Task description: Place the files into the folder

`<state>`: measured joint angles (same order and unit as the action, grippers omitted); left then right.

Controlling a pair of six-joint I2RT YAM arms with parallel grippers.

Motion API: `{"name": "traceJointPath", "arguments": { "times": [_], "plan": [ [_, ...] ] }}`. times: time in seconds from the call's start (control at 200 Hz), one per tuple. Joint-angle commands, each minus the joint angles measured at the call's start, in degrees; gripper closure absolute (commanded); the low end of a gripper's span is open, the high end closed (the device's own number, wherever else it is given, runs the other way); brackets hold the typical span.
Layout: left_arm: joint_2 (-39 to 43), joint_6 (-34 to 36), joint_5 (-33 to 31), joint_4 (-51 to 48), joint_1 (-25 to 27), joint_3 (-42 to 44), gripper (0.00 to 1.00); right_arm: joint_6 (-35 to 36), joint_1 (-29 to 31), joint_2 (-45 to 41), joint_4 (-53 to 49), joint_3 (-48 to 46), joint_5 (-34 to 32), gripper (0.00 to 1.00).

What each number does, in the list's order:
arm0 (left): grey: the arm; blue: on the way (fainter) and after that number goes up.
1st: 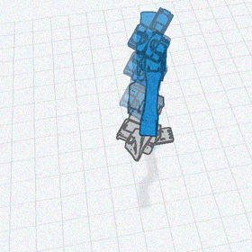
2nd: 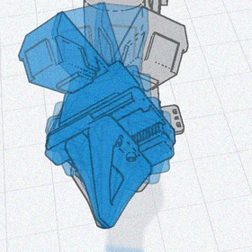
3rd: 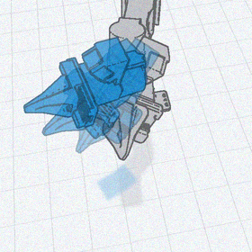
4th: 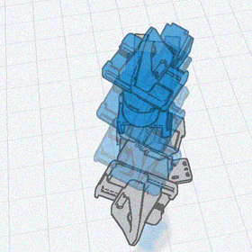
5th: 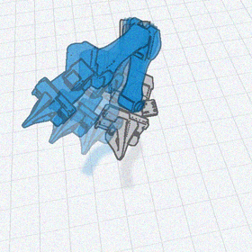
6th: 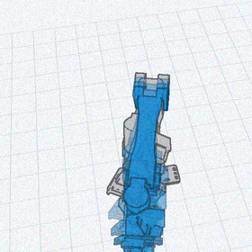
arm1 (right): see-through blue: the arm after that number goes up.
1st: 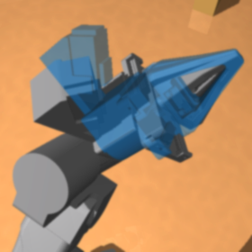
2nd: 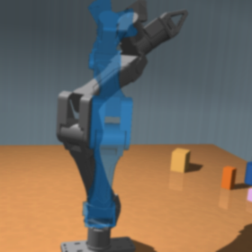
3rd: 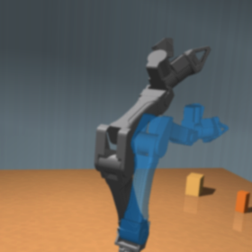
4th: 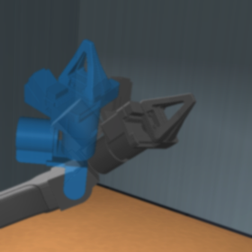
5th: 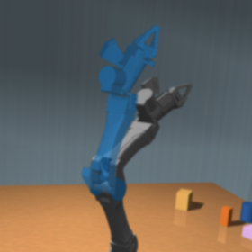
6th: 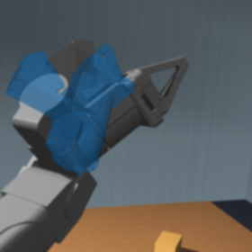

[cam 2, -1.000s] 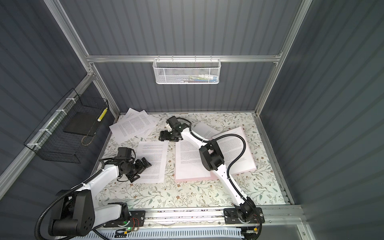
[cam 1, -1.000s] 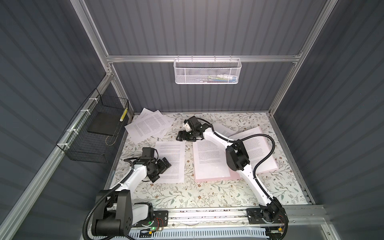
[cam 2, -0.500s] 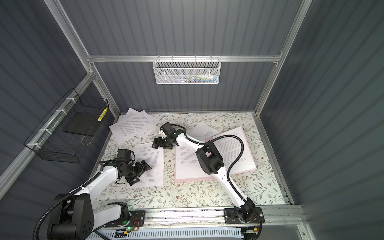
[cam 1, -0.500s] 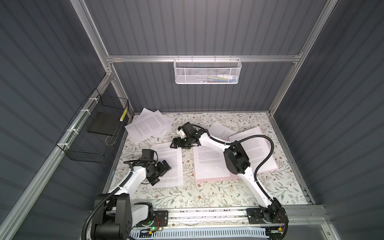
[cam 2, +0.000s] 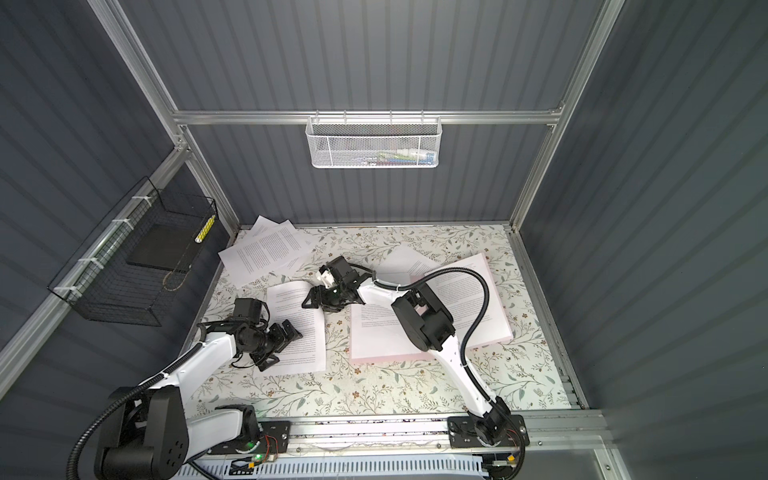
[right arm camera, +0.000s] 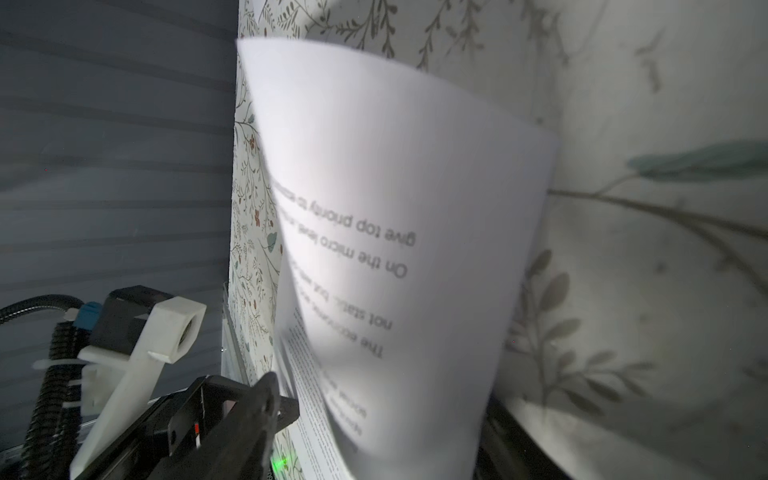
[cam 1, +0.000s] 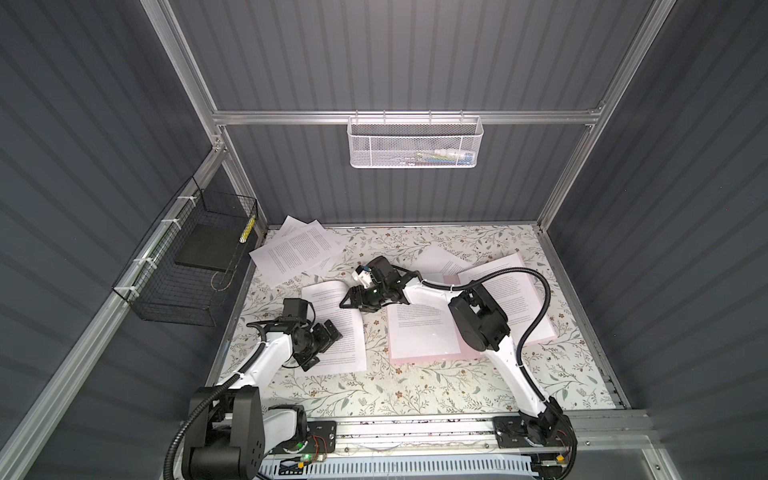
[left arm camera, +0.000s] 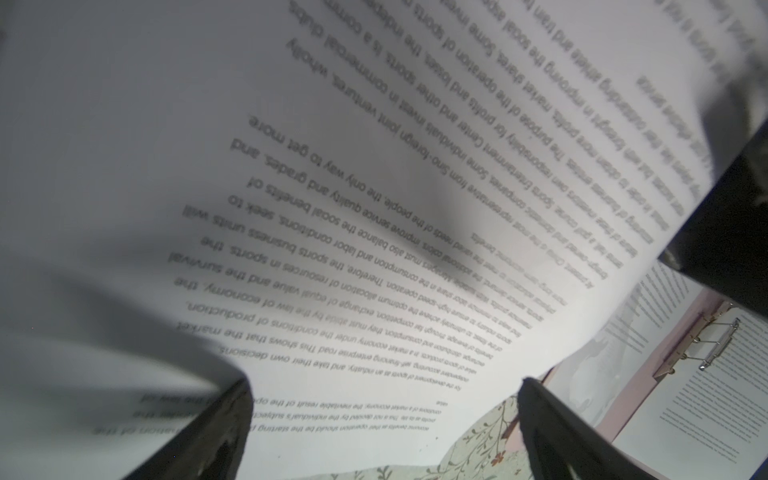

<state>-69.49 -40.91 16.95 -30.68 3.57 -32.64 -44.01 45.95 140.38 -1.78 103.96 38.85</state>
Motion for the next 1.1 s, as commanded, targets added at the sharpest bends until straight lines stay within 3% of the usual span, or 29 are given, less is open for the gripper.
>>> {"name": "traceJointPath", "arguments": {
  "times": [0.0, 0.26, 0.44, 0.755, 0.896, 1.096],
  "plan": [
    [-1.43, 0.57, 0.66, 0.32, -0.23, 0.91, 0.0, -6.9, 0.55, -1.02, 8.05, -7.1, 1.69, 0.33],
    [-2.06, 0.69, 0.6, 0.35, -0.31, 0.3, 0.0, -10.94, 1.16, -7.75, 17.56, -18.55, 1.7, 0.31],
    [-0.88, 0.81, 0.47, -0.53, -0.32, 0.42, 0.0, -7.72, 0.83, -3.08, 13.94, -12.13, 1.74, 0.37],
    [-0.74, 0.65, 1.11, -0.64, -0.32, -0.44, 0.0, -6.29, 0.48, 0.4, 11.02, -6.23, -1.01, 0.64],
    [-0.52, 1.09, 4.6, -0.87, -0.32, -3.22, 0.0, -6.08, -0.24, 0.01, 10.94, -6.71, -1.62, 1.0],
    [1.17, 0.49, 13.49, -0.06, -0.32, -9.02, 0.0, -7.03, -2.14, -7.68, 16.18, -14.99, -5.88, 1.0]
  ]
}}
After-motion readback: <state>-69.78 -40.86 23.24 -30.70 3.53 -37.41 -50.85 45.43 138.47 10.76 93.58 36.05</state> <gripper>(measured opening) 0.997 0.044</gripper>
